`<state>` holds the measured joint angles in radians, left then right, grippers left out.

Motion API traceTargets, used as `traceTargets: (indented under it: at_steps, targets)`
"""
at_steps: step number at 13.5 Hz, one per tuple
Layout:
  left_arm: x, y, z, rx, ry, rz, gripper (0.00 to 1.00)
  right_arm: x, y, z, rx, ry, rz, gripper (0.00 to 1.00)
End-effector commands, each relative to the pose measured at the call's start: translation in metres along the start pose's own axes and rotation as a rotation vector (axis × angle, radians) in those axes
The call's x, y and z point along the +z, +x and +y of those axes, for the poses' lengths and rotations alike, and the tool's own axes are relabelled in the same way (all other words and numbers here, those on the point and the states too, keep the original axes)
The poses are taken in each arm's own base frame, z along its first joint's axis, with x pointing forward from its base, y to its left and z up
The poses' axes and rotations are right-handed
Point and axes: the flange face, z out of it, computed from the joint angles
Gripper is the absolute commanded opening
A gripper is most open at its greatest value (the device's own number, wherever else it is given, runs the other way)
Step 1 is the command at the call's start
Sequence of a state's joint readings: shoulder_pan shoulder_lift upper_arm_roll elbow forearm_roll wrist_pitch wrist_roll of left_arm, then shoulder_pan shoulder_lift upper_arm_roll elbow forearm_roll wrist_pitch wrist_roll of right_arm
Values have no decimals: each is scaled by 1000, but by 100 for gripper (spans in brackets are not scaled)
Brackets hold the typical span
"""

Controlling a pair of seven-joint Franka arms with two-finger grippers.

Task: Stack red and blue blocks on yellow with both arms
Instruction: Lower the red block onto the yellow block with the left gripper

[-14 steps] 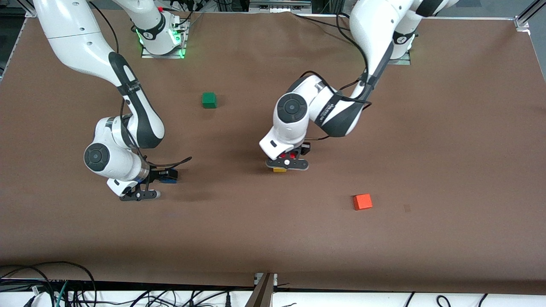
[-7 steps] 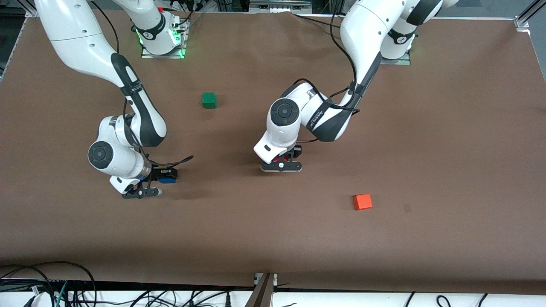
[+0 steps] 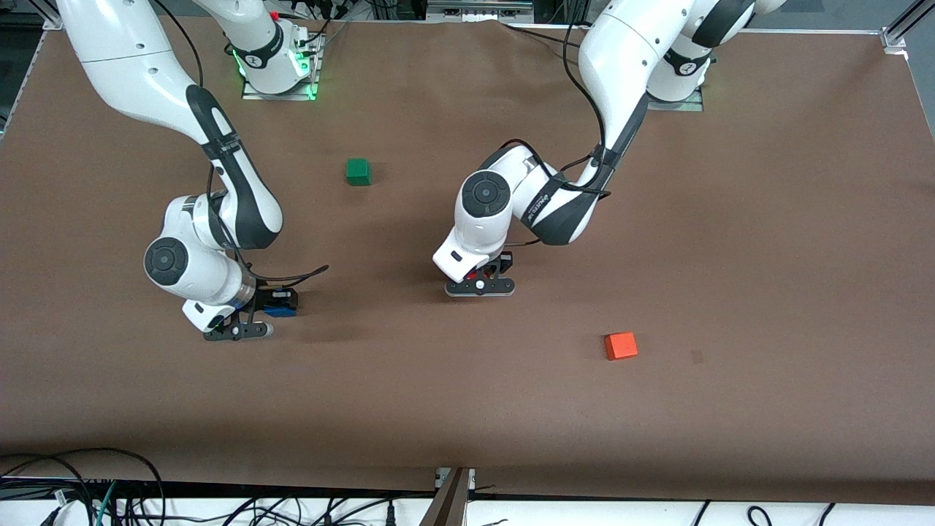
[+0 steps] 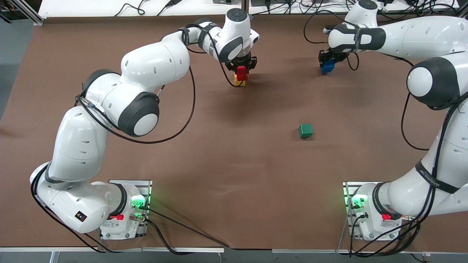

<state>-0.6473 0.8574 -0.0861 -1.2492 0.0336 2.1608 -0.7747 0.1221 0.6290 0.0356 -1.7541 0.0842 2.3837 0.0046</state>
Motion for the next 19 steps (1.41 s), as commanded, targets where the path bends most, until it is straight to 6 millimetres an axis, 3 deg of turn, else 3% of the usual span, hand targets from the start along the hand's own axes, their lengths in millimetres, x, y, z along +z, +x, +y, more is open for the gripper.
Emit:
traceTargets:
  at_steps: [1, 5, 8, 11, 15, 19]
  targets:
    - [-7, 3, 4, -3, 12, 25, 26, -29, 10, -6, -2, 19, -10, 39]
    - [-6, 4, 1, 2, 28, 17, 26, -93, 29, -15, -14, 32, -79, 39]
    - [-4, 4, 1, 2, 31, 15, 26, -118, 35, -38, -11, 32, -81, 39]
    - [-4, 4, 0, 5, 33, 15, 26, -144, 37, -73, 9, 28, -91, 39]
    - [-1, 3, 0, 9, 39, 15, 26, -152, 33, -117, 29, 23, -83, 39]
    - [-1, 3, -1, 14, 45, 20, 37, -154, 31, -138, 50, 22, -65, 39]
